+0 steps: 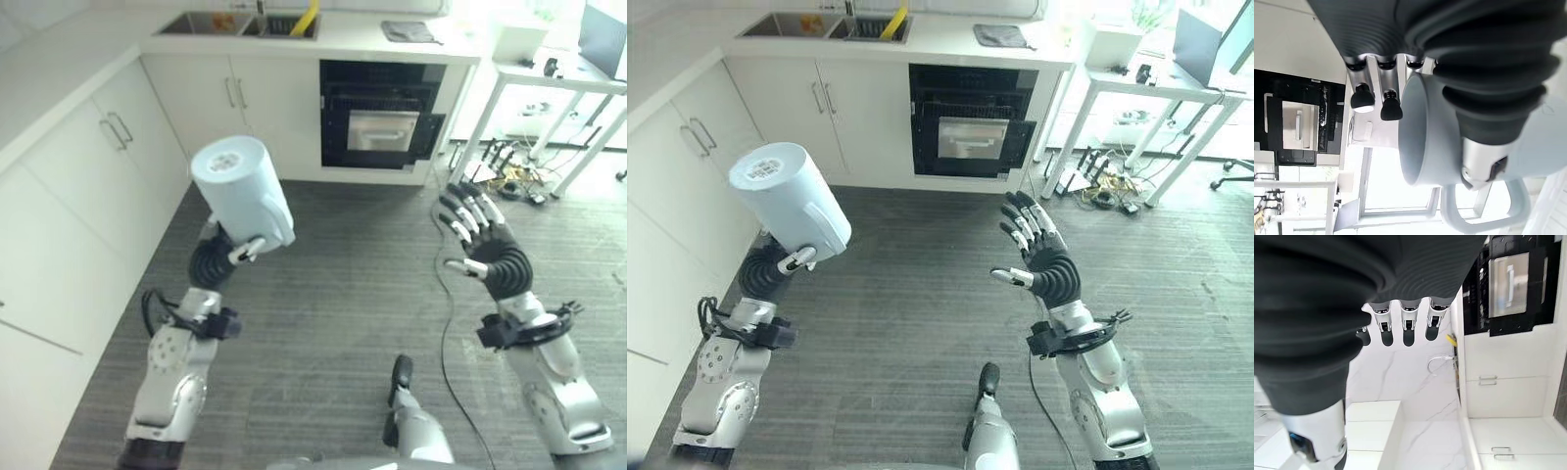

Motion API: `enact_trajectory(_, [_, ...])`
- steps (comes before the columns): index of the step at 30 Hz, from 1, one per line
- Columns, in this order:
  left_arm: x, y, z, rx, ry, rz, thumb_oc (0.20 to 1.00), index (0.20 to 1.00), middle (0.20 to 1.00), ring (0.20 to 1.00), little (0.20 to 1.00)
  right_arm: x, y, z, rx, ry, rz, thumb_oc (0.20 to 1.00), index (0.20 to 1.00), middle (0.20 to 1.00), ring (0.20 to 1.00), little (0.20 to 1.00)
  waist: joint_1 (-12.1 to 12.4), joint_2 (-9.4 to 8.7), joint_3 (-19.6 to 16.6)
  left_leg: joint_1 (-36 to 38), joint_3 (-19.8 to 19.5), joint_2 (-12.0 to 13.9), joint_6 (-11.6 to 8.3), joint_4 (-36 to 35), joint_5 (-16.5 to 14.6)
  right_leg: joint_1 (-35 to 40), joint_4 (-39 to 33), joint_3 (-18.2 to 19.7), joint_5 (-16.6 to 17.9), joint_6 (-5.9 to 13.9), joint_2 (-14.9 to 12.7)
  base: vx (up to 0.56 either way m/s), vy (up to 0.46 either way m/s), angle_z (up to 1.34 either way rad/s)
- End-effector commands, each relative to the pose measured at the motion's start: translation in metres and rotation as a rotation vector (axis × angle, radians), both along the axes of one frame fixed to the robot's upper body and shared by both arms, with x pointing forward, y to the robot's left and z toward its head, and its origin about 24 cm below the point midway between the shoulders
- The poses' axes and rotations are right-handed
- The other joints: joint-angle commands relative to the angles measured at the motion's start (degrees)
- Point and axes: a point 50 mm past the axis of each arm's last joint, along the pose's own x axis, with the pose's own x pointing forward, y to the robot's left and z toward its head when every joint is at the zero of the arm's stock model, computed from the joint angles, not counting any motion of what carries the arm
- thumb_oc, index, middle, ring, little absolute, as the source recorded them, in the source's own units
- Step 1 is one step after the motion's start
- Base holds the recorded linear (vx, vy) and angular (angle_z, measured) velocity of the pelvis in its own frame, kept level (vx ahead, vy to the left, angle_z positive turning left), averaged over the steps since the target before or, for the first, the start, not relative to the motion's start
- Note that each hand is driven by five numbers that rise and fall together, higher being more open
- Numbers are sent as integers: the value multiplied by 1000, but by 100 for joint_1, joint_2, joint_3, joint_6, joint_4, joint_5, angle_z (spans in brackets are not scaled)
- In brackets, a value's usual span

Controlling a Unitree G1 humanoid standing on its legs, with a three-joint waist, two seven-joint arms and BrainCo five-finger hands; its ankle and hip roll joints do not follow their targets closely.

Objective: Place the dishes in the dishwasher.

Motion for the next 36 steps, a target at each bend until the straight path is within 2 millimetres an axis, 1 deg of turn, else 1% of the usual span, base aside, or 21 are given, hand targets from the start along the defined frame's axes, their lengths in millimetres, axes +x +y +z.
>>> enact_trajectory(1, [-5,-5,40,-49,-193,-65,200,200,200,200,200,2,-2,31,-1,-166,-5,1000,1000,1000,1000,1000,-13,82,-195,11,-321,131,-116,-268,318,566,-661,-3,653,88,339,401,-285,60])
enact_trajectory(2, [-4,-5,40,-59,-192,-70,200,200,200,200,200,2,-1,31,-16,-165,2,1000,1000,1000,1000,1000,-38,89,-253,100,-270,175,-176,-199,238,594,-663,-64,648,55,336,523,-342,57])
enact_trajectory(3, [-5,-4,39,-61,-185,-56,200,200,200,200,200,1,-1,29,-44,-155,21,1000,1000,1000,1000,1000,-63,139,-367,141,-198,278,-325,79,315,692,-684,-147,606,-25,374,381,-244,30])
enact_trajectory(4, [-6,-3,38,-65,-181,-52,200,200,200,200,200,1,-2,29,-51,-150,24,1000,1000,1000,1000,1000,-70,154,-386,131,-199,298,-363,221,378,706,-684,-150,587,-54,396,393,-254,8])
enact_trajectory(5, [-9,2,33,-90,-163,-40,200,200,200,200,200,0,-5,27,-73,-135,38,1000,1000,1000,1000,1000,-96,231,-437,48,-200,397,-562,867,828,765,-672,-168,488,-186,505,362,-309,-33])
enact_trajectory(6, [-12,5,28,-128,-149,-34,200,200,200,200,200,-4,-11,25,-99,-127,49,1000,1000,1000,1000,1000,-18,153,-351,-914,-109,463,-813,2261,1536,1152,-713,-136,256,-421,531,341,-308,-16])
enact_trajectory(8, [-13,3,26,-128,-157,-42,200,200,200,200,200,-3,-12,26,-111,-133,32,1000,1000,1000,1000,1000,76,77,-160,-1657,146,451,-727,2533,1339,1451,-734,-122,83,-471,477,244,-163,-6])
enact_trajectory(10, [-16,4,25,-127,-165,-42,200,200,200,200,200,1,-14,29,-116,-137,21,1000,1000,1000,1000,1000,114,121,-42,-1703,405,495,-669,2045,1210,1618,-733,-62,-43,-436,501,260,58,-29])
enact_trajectory(11, [-19,7,24,-121,-174,-37,200,200,200,200,200,2,-14,31,-115,-142,18,1000,1000,1000,1000,1000,131,185,11,-1646,599,538,-645,1205,1229,1711,-739,10,-123,-372,553,332,156,-15])
enact_trajectory(12, [-21,8,23,-120,-176,-33,200,200,200,200,200,2,-15,32,-114,-144,16,1000,1000,1000,1000,1000,174,218,37,-1677,586,524,-637,706,1318,1768,-739,85,-179,-343,595,336,155,-12])
enact_trajectory(14, [-23,10,23,-123,-172,-30,200,200,200,200,200,0,-16,32,-113,-141,11,1000,1000,1000,1000,1000,240,254,57,-1693,504,574,-685,-13,1633,1903,-739,165,-286,-317,655,340,160,-11])
enact_trajectory(15, [-23,10,23,-121,-170,-35,200,200,200,200,200,-2,-18,32,-109,-139,6,1000,1000,1000,1000,1000,341,268,87,-2000,315,732,-812,-305,1997,2106,-739,256,-439,-362,734,411,214,-12])
enact_trajectory(17, [-24,9,22,-115,-182,-44,200,200,200,200,200,1,-17,32,-109,-148,6,1000,1000,1000,1000,1000,490,235,107,-2449,147,799,-893,-305,2220,2446,-739,375,-679,-408,769,407,251,-13])
enact_trajectory(21, [-18,15,26,-108,-185,-20,200,200,200,200,200,-1,-14,31,-95,-150,40,1000,1000,1000,1000,1000,581,112,-1,-2267,95,703,-690,-305,1955,2830,-718,333,-834,-152,450,353,315,-42])
enact_trajectory(24, [-7,10,33,-56,-179,-52,200,200,200,200,200,-1,-12,32,-75,-159,16,1000,1000,1000,1000,1000,740,-63,-151,-2203,75,508,-452,-274,1848,2926,-182,150,-1026,26,213,357,278,-42])
enact_trajectory(27, [-4,7,32,-38,-152,-66,200,200,200,200,200,1,-10,34,-54,-161,9,1000,1000,1000,1000,1000,844,-143,-223,-2094,-101,281,-265,-191,1715,2717,600,148,-778,35,5,267,238,16])
enact_trajectory(29, [-4,7,32,-18,-151,-62,200,200,200,200,200,1,-5,34,-42,-166,35,1000,1000,1000,1000,1000,903,-112,-265,-1937,-174,181,-158,-176,1602,2500,1206,51,-641,0,-93,258,253,24])
enact_trajectory(30, [-5,8,31,-8,-146,-48,200,200,200,200,200,1,-1,32,-47,-163,53,1000,1000,1000,1000,1000,912,-81,-276,-1828,-175,146,-121,-189,1550,2380,1438,-4,-588,-19,-95,266,232,14])
enact_trajectory(32, [-4,10,29,7,-114,-14,200,200,200,200,200,1,2,29,-63,-154,55,1000,1000,1000,1000,1000,856,-60,-267,-1649,-159,102,-92,-248,1492,2137,1394,48,-733,-70,208,233,126,6])
enact_trajectory(33, [-2,11,28,-8,-100,-12,200,200,200,200,200,2,1,30,-51,-149,51,1000,1000,1000,1000,1000,817,-61,-245,-1555,-168,81,-113,-288,1481,2025,1071,-56,-846,-134,405,195,32,12])
enact_trajectory(36, [-2,10,27,-2,-110,8,200,200,200,200,200,6,-1,34,-43,-172,68,1000,1000,1000,1000,1000,777,-34,-102,-1387,-120,135,-175,-274,1377,1695,369,-355,-716,-194,443,132,-52,7])
